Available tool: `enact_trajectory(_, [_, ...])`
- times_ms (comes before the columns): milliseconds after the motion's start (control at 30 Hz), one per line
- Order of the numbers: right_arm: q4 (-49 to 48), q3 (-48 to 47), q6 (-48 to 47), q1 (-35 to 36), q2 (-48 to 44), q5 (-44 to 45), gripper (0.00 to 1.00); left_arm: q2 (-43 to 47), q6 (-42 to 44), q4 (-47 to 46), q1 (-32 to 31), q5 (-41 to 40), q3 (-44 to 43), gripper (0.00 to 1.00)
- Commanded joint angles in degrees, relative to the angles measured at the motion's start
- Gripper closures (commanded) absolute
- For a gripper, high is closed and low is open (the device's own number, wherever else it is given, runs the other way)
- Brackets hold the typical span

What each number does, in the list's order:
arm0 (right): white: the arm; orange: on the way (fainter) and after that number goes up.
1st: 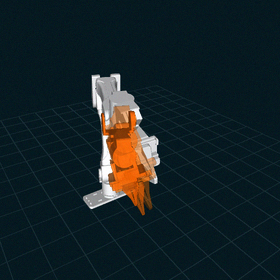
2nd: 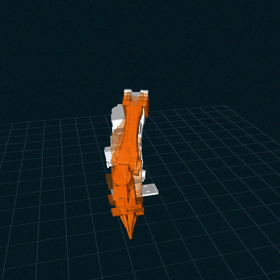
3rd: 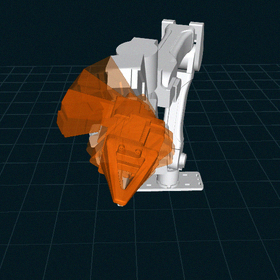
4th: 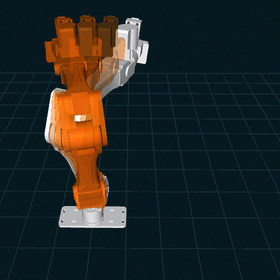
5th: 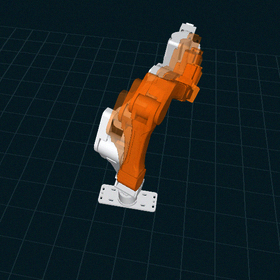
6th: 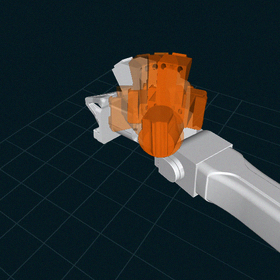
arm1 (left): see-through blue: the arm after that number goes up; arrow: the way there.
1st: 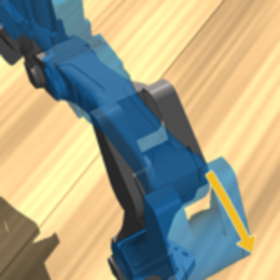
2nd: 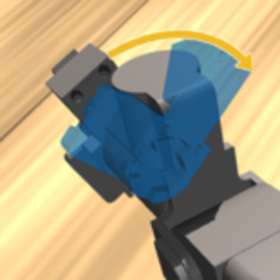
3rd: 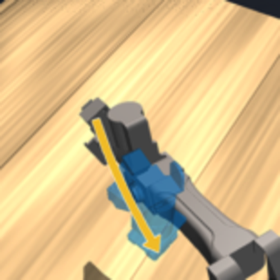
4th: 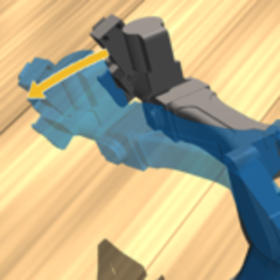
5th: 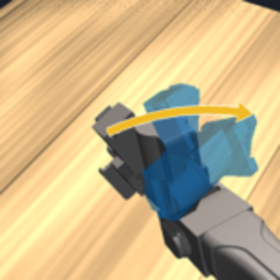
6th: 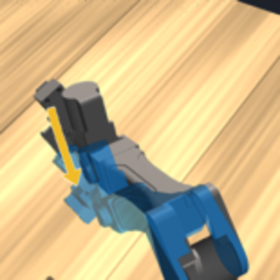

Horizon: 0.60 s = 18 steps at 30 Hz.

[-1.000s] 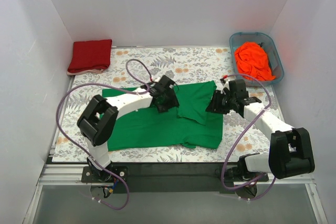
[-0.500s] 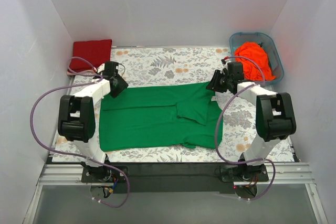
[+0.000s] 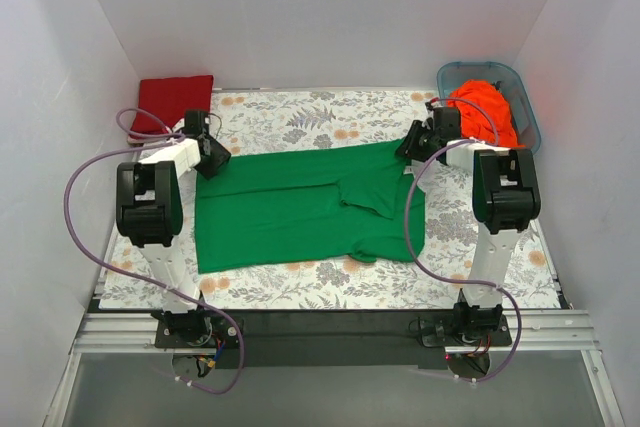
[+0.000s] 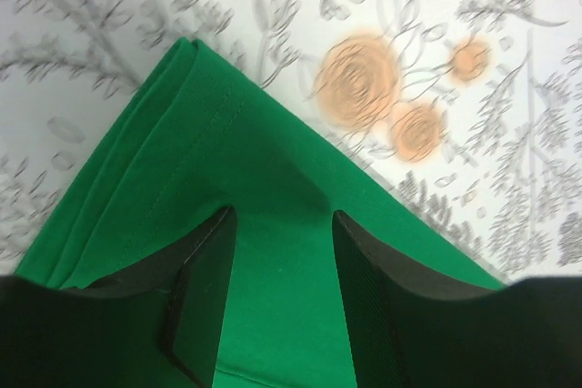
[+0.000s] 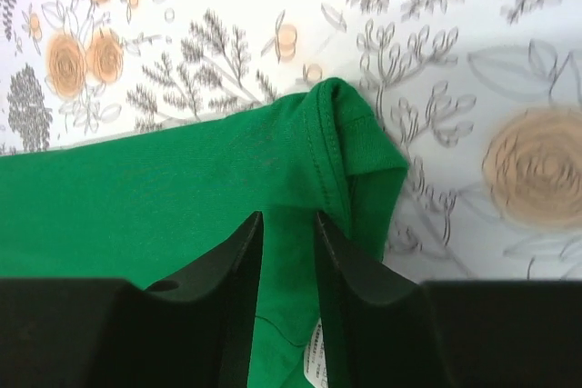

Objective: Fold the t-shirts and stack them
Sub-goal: Fold the tshirt

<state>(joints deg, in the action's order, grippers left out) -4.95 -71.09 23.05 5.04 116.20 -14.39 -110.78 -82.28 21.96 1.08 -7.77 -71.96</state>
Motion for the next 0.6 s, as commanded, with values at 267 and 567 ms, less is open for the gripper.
enact_trajectory(267, [6.9, -11.3, -7.0, -1.7, -1.8, 3.1, 0.51, 3.0, 2.1, 4.9, 1.1, -2.2, -6.8, 0.37])
enact_trajectory(567, [15.7, 1.6, -6.6, 5.7, -22.1, 11.6, 0.34, 27.7, -0.7, 16.8, -0.3, -8.3, 7.3, 0.23])
